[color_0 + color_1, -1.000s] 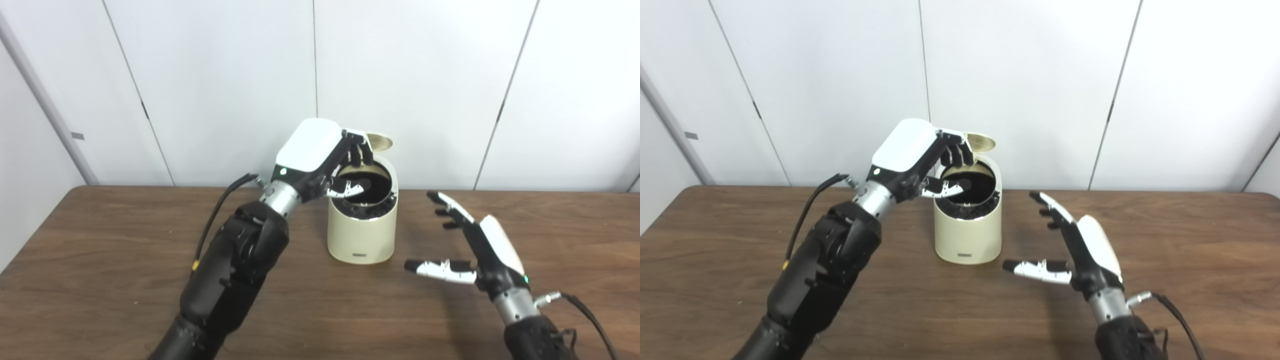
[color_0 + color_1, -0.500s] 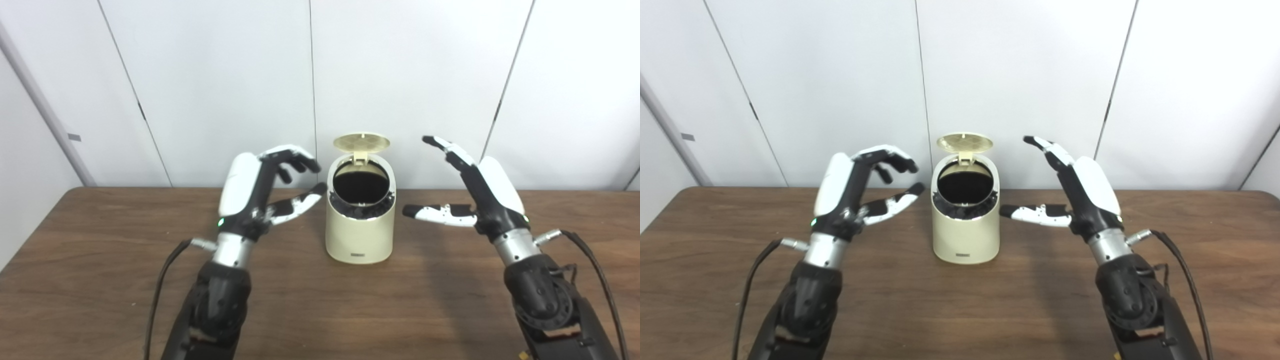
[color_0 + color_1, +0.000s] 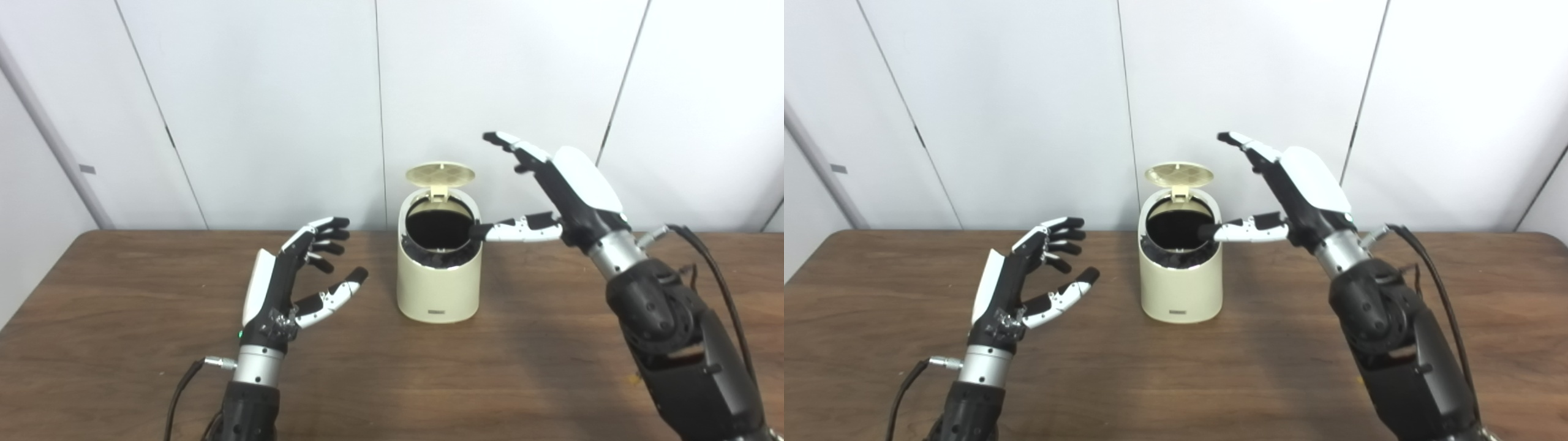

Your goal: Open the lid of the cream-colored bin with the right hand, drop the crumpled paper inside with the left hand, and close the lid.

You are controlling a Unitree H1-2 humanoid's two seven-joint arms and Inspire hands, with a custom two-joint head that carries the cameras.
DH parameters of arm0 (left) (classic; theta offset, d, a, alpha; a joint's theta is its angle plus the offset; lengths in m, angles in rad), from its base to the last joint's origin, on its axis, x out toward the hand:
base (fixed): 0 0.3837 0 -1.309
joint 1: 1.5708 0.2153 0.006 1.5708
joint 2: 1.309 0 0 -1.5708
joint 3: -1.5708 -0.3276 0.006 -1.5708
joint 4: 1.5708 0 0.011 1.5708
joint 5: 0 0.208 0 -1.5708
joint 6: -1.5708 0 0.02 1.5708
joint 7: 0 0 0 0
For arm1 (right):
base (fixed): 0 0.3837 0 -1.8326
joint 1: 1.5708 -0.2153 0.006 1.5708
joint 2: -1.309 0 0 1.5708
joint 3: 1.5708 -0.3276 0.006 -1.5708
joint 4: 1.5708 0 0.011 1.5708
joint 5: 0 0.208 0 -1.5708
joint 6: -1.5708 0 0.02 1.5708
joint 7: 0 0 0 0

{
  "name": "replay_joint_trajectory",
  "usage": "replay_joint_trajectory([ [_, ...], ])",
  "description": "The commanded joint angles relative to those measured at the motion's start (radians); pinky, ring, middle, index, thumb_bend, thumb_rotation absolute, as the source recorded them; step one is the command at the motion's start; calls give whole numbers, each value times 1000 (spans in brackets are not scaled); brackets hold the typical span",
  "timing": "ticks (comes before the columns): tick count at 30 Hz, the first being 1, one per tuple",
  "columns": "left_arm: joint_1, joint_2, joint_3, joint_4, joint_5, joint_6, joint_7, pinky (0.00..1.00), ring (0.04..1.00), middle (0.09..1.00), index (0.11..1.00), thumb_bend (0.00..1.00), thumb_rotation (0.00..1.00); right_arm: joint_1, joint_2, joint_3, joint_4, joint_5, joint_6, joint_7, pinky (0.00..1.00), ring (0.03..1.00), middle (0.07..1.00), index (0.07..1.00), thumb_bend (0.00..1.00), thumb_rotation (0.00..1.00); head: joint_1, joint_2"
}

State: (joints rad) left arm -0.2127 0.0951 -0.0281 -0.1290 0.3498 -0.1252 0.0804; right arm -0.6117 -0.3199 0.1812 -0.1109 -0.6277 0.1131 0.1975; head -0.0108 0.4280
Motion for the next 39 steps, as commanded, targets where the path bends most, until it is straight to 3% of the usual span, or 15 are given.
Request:
replay_joint_trajectory([
  [1,-20,-1,-1,-15,-1,-6,5,519,663,724,763,567,178,-54,-18,-3,-37,-17,3,6,771,930,909,902,769,658,0,-1],
  [6,-13,1,-3,0,1,-3,2,525,668,733,767,592,154,-69,-18,8,-40,-45,25,35,772,927,908,905,766,655,5,1],
  [15,7,8,-12,17,23,14,1,524,676,733,765,614,107,-96,-37,46,-13,-77,3,64,766,915,879,883,737,635,9,-1],
  [19,13,7,-13,19,28,18,5,506,669,734,764,618,100,-100,-38,54,5,-77,3,72,867,951,888,886,750,654,11,1],
  [25,12,4,-13,25,32,10,7,520,672,735,766,626,139,-101,-34,67,13,-76,-7,77,930,985,891,883,770,666,14,3],
  [31,11,1,-18,23,50,17,8,522,664,731,768,626,144,-111,-33,75,35,-65,-42,77,926,996,880,871,753,634,18,5],
  [39,12,-2,-22,28,54,14,12,498,649,723,759,627,131,-122,-39,102,35,-120,-69,82,843,967,859,858,756,617,24,9],
])
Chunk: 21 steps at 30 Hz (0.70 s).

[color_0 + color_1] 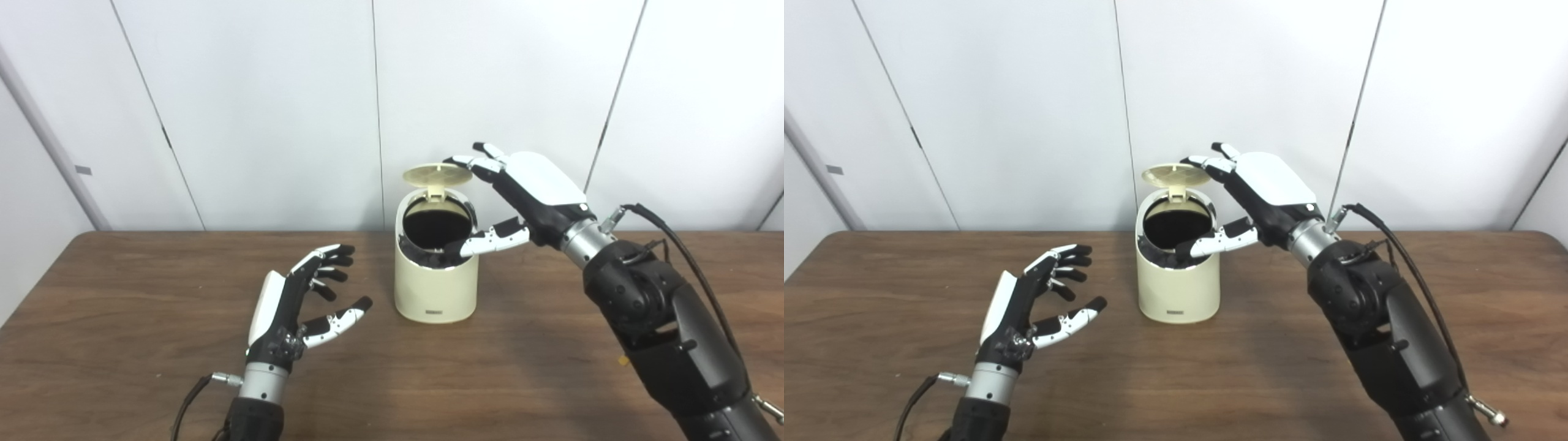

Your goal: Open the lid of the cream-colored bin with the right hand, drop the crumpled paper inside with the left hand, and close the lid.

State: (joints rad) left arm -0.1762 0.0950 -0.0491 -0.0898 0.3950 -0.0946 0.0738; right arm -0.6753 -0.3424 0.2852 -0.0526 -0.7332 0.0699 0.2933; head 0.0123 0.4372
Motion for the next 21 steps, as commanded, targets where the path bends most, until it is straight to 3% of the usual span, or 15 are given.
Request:
replay_joint_trajectory([
  [1,-25,-2,-1,-12,12,-14,19,504,651,722,760,629,135,-59,-16,1,-26,-20,-26,-10,863,973,863,862,755,622,1,0],
  [15,-32,-3,-7,-17,14,-8,17,510,654,724,758,631,127,-52,-4,11,-60,14,-41,23,989,991,857,857,761,617,11,13],
  [21,-36,-1,-5,-20,13,-4,16,518,663,726,759,628,132,-36,-7,20,-102,8,-42,43,1000,992,824,828,763,631,13,18],
])
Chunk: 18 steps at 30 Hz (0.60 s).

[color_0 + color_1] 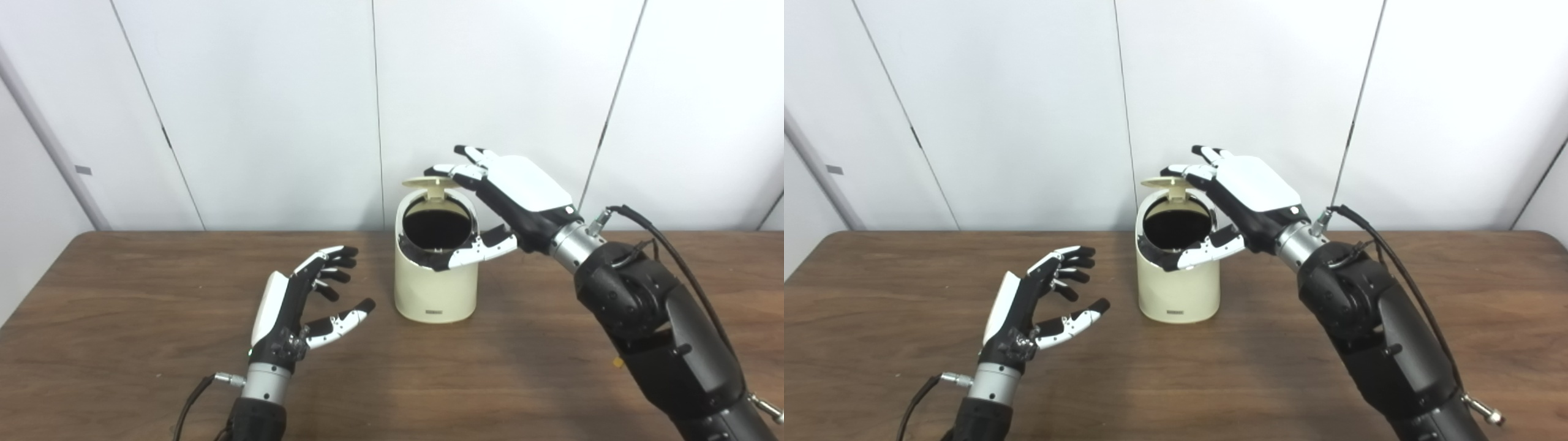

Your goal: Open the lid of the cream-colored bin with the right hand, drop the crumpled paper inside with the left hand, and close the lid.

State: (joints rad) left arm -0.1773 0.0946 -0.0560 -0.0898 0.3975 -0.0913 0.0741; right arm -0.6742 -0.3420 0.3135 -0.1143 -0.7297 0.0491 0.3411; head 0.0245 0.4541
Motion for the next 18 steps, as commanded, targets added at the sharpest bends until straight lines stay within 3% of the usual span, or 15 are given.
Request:
replay_joint_trajectory([
  [1,-36,-1,3,-20,9,-6,16,516,664,725,759,628,131,-33,-8,-7,-45,3,-25,-4,1000,989,817,823,764,632,0,1],
  [11,-37,-2,4,-41,2,22,10,512,662,724,756,633,117,3,-19,-9,-61,-4,-92,-15,1000,941,747,762,755,597,4,19],
  [18,-39,0,3,-39,-3,21,10,500,658,724,754,622,93,26,-19,-10,-77,-25,-87,-7,1000,921,737,750,758,624,4,21],
])
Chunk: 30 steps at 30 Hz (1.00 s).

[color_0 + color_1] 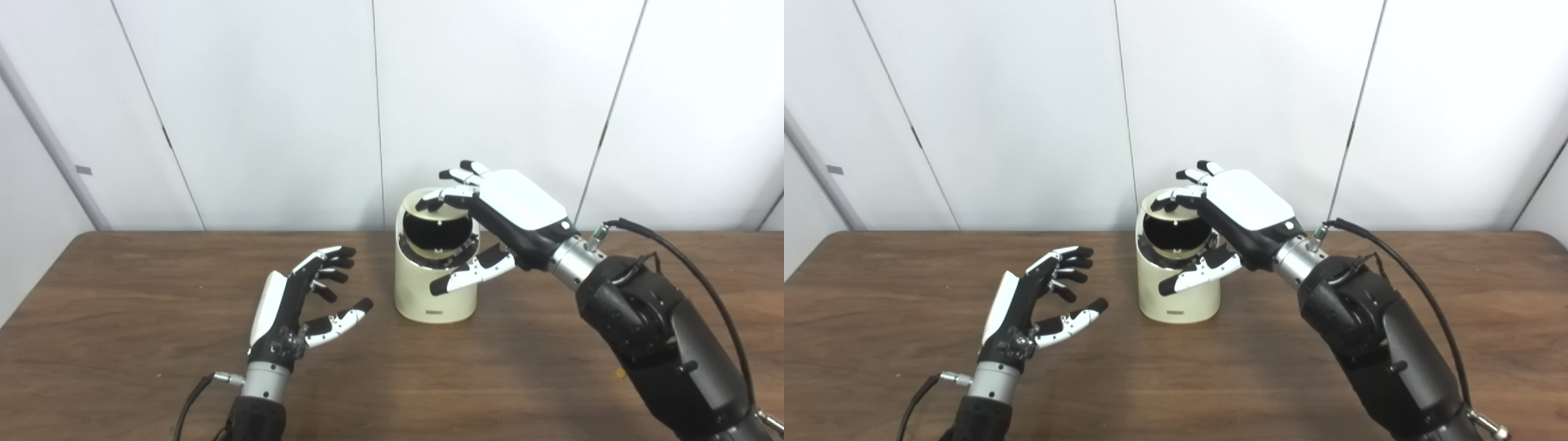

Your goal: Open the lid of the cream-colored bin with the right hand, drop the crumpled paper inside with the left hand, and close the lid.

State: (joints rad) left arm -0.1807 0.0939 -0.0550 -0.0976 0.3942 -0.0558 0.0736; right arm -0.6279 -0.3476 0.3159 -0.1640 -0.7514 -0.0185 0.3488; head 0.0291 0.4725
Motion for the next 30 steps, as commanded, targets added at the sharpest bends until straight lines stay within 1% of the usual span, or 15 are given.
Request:
replay_joint_trajectory([
  [1,-35,0,2,-32,0,-12,10,499,656,725,754,623,91,-17,-12,-14,-27,-3,-22,-18,998,918,735,747,758,615,-1,3],
  [5,-32,2,1,-33,0,-16,9,497,654,725,754,624,90,-4,-10,-23,-16,-6,-29,-33,977,904,729,738,762,605,-2,5],
  [9,-29,4,1,-31,1,-22,11,495,652,721,751,625,93,7,-10,-26,-9,-12,-29,-33,998,904,737,744,756,620,1,9],
  [14,-22,5,2,-38,1,-15,8,497,649,722,753,632,114,20,-11,-32,4,-9,-31,-36,1000,914,740,742,755,630,0,14],
  [17,-20,5,4,-40,-2,-14,7,492,645,719,753,633,110,24,-9,-37,4,-7,-28,-33,1000,913,740,741,758,638,0,15],
  [21,-16,7,5,-42,-3,-13,7,491,642,717,754,631,108,31,-6,-38,0,-23,-11,-26,1000,907,741,749,757,627,-1,18],
  [26,-14,8,5,-41,-6,-11,4,503,648,719,756,630,110,37,0,-44,10,-14,-9,-28,1000,905,740,748,756,584,-2,24],
  [30,-12,5,3,-45,-4,-11,4,494,646,719,753,627,100,40,3,-41,11,-19,6,-17,1000,911,744,752,750,566,0,27],
])
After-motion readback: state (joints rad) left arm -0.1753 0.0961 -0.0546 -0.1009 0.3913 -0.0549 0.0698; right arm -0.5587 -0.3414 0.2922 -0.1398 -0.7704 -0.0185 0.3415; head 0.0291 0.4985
